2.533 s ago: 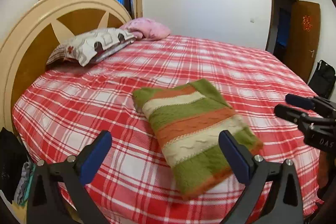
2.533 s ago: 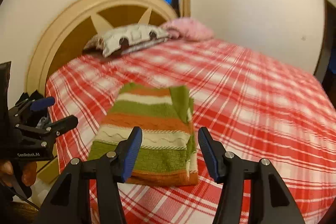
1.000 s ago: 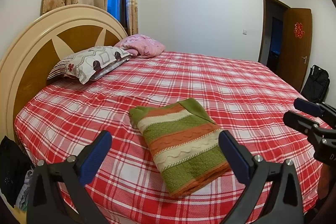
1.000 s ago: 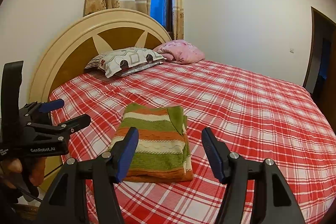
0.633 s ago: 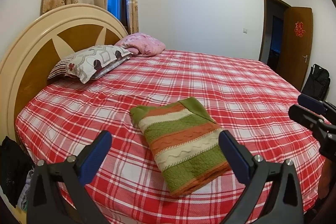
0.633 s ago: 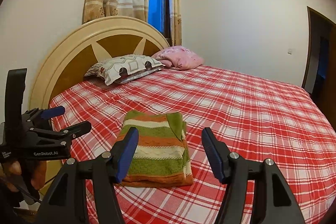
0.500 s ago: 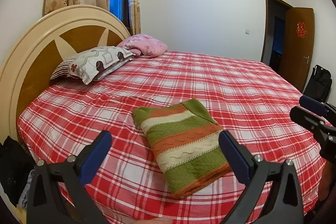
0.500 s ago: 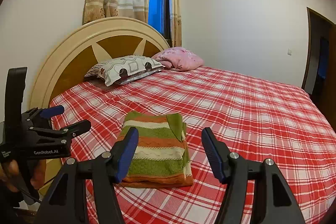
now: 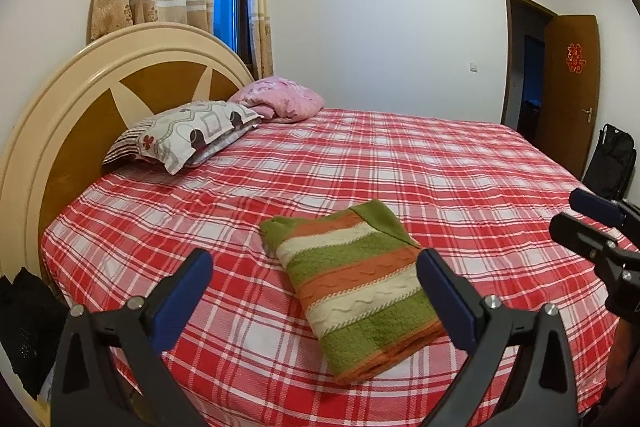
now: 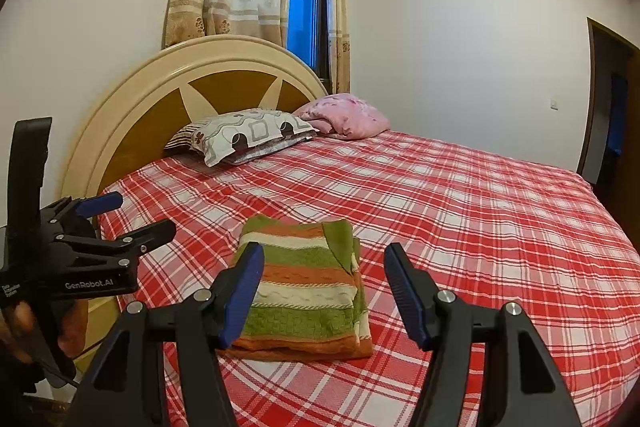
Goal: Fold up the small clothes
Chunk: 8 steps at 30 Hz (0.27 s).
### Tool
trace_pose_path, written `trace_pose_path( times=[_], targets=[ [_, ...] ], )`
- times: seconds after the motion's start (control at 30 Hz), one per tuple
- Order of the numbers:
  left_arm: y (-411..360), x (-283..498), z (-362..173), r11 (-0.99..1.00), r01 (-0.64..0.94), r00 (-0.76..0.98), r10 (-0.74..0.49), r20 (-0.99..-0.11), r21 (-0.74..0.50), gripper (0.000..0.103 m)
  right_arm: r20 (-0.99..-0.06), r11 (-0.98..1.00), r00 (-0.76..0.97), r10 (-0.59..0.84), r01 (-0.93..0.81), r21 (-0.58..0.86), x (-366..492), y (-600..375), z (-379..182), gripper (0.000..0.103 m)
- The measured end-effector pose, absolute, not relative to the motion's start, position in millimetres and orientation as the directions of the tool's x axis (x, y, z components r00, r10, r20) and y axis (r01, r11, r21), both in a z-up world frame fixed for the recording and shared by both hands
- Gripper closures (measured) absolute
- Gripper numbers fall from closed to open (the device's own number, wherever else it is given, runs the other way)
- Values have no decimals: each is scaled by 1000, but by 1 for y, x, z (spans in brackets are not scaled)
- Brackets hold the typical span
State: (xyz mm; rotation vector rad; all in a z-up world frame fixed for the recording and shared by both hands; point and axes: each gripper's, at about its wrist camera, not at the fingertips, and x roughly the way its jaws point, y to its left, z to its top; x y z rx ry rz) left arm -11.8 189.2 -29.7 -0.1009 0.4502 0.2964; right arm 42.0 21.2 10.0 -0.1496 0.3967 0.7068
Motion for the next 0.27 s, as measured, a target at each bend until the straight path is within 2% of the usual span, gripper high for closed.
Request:
trace_pose_path(
  times=[0.27],
  targets=[
    [188, -13, -31, 951, -308, 858, 264, -440, -29, 0, -410, 744, 679, 609, -668, -2, 41, 24, 8, 40]
  ],
)
